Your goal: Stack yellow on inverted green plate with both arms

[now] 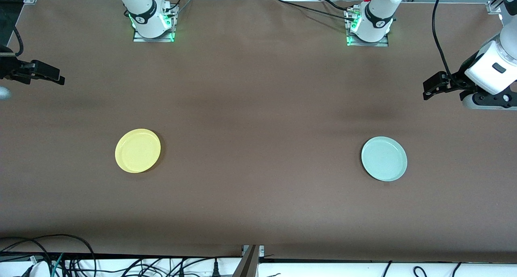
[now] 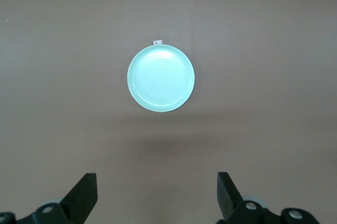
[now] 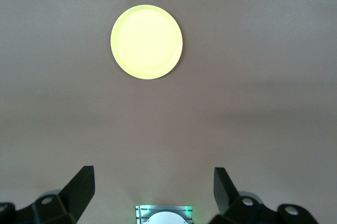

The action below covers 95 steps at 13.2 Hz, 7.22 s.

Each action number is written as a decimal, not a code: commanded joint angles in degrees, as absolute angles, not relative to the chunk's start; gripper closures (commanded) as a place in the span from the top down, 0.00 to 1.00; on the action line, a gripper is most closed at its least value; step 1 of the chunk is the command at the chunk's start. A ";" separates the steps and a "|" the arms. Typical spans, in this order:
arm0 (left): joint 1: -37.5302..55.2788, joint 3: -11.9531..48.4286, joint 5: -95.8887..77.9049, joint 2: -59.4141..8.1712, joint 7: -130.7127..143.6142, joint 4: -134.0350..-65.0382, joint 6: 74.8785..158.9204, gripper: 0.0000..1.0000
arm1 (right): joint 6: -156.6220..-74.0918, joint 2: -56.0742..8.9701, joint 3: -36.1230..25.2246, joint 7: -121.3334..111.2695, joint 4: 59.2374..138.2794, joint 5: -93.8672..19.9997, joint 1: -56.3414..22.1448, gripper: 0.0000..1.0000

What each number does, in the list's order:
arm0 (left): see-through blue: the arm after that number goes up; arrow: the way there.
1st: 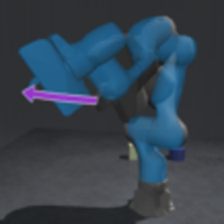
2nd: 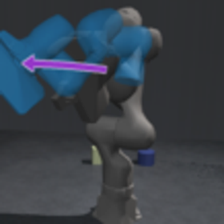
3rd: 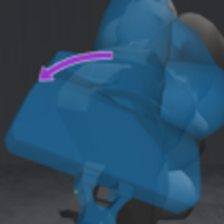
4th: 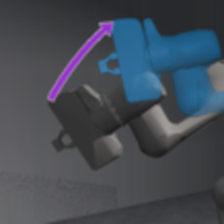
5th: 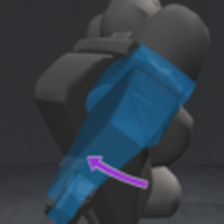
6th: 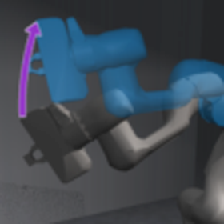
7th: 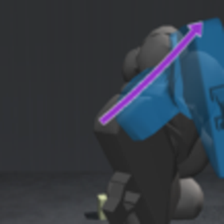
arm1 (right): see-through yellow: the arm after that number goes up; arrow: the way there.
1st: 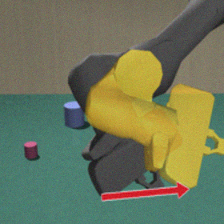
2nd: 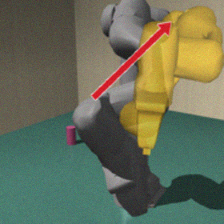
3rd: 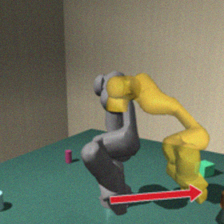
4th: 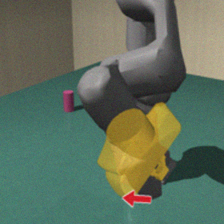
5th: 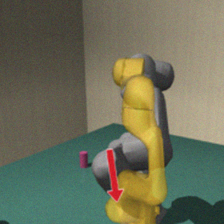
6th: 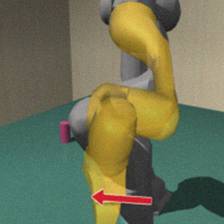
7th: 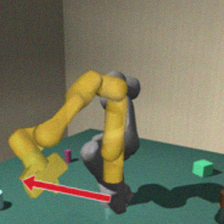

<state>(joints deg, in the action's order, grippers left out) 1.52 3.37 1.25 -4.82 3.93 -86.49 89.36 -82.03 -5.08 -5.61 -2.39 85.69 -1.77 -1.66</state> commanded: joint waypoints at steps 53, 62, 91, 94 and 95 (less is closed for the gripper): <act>-8.18 5.36 4.66 -33.15 -1.85 -100.11 128.33 0.00 | -82.09 -5.36 -8.79 -2.37 85.34 -5.19 -1.14 1.00; 11.12 5.54 17.18 -32.43 5.09 -79.81 106.36 0.00 | -82.09 -5.71 -8.35 -2.55 85.34 -4.22 -1.50 1.00; 66.08 -9.23 61.08 -55.55 26.87 -71.02 93.78 1.00 | -119.34 -38.06 -7.38 -5.79 93.85 -16.25 1.93 1.00; 68.98 -9.14 59.08 -55.63 34.69 -71.10 93.69 1.00 | -122.17 -38.06 -7.38 -11.23 97.20 -18.28 2.02 1.00; 69.78 -9.14 58.19 -55.72 37.94 -71.10 93.69 1.00 | -122.17 -38.06 -7.38 -12.64 97.82 -18.28 2.20 1.00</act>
<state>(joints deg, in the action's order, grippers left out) 68.09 -8.52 60.32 -54.80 33.77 -72.73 94.32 -120.98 -39.55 -7.73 -9.06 95.07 -16.82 1.57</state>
